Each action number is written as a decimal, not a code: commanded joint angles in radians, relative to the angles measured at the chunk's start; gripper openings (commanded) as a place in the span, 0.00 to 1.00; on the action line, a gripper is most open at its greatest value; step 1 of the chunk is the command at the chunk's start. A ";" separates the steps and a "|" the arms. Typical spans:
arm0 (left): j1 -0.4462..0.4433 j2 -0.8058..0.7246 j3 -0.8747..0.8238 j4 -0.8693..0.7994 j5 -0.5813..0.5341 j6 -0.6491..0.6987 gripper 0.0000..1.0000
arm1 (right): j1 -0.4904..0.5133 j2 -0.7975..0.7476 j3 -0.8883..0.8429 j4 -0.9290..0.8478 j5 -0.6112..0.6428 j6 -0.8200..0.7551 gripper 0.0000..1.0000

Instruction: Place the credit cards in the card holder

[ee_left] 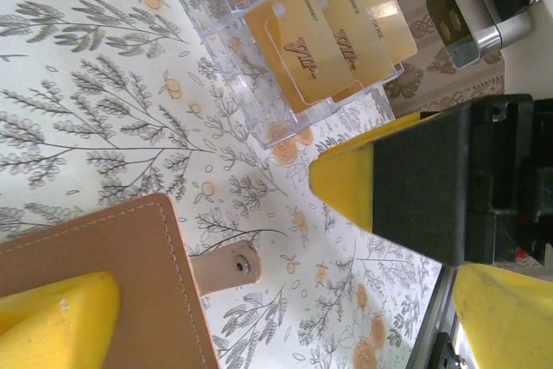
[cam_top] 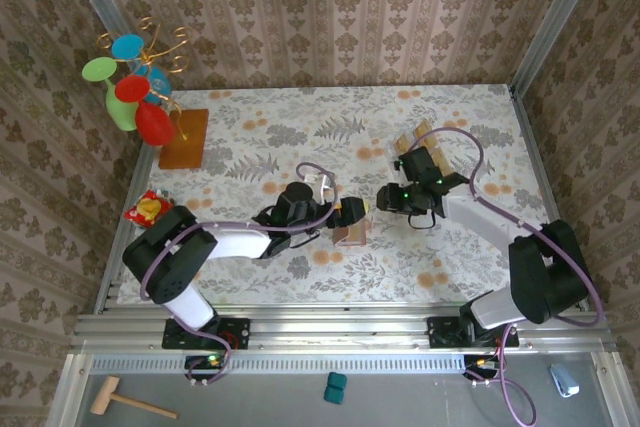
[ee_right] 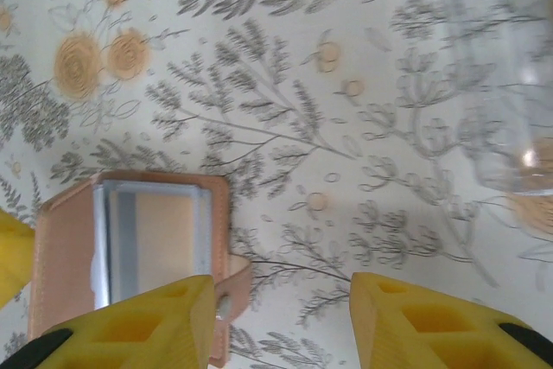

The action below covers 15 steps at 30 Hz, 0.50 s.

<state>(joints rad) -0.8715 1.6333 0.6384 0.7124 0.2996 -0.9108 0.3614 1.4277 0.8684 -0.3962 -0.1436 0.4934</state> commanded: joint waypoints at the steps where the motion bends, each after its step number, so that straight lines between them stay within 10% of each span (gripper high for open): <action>1: -0.029 0.031 0.040 0.041 0.005 -0.020 1.00 | -0.039 -0.029 -0.043 -0.048 -0.023 -0.018 0.47; 15: -0.102 0.102 0.162 -0.378 -0.192 0.176 1.00 | -0.055 -0.115 -0.114 -0.050 -0.034 -0.015 0.46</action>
<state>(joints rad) -0.9554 1.7264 0.7540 0.5289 0.1902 -0.8383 0.3092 1.3392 0.7681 -0.4236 -0.1654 0.4927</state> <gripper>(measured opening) 0.999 0.464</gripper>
